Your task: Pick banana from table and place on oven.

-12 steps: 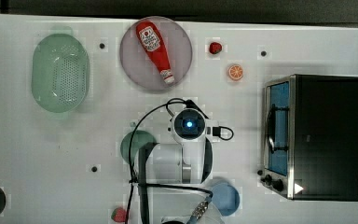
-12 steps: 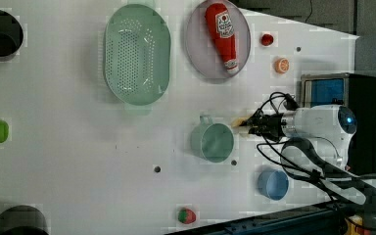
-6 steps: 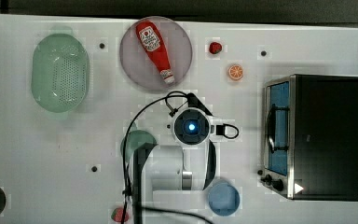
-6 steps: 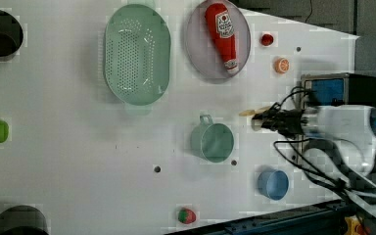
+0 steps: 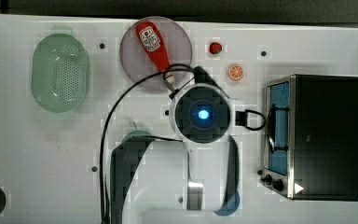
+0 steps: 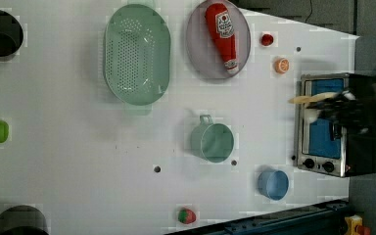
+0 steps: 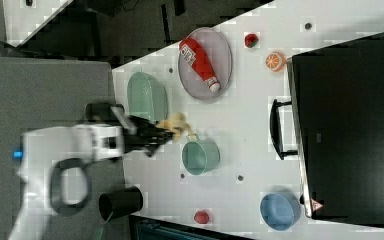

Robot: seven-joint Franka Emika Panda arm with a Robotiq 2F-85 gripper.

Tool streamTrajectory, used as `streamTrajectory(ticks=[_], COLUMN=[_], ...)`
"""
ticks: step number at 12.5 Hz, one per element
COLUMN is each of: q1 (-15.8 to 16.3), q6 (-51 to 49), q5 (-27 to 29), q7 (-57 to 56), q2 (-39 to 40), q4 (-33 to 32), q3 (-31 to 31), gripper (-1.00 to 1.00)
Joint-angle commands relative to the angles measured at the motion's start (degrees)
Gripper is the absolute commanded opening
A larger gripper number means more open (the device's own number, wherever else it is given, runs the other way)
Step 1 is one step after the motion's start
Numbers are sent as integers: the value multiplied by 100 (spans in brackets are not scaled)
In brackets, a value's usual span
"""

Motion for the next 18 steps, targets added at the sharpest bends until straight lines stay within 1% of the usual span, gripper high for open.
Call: streamTrajectory(ticks=[1, 3, 5, 7, 9, 11, 14, 17, 18], q1=[-117, -215, -324, -418, -460, -493, -504, -512, -512], q6=[-810, -846, -834, -748, -554, -88, 605, 656, 683], q5=[-74, -87, -90, -90, -90, -95, -127, -128, -133], q7=[43, -679, -1405, -1886, -2336, -2607, -3168, -3228, -3227], q2=[-90, -17, 131, 365, 654, 995, 1517, 1835, 1872], q4=[662, 945, 1058, 1090, 1121, 1170, 1194, 1208, 1212], q3=[-468, -878, -1325, -1773, -2182, -2502, -2809, -2965, -2991], gripper=[-50, -50, -50, -50, -50, -50, -50, -50, -40])
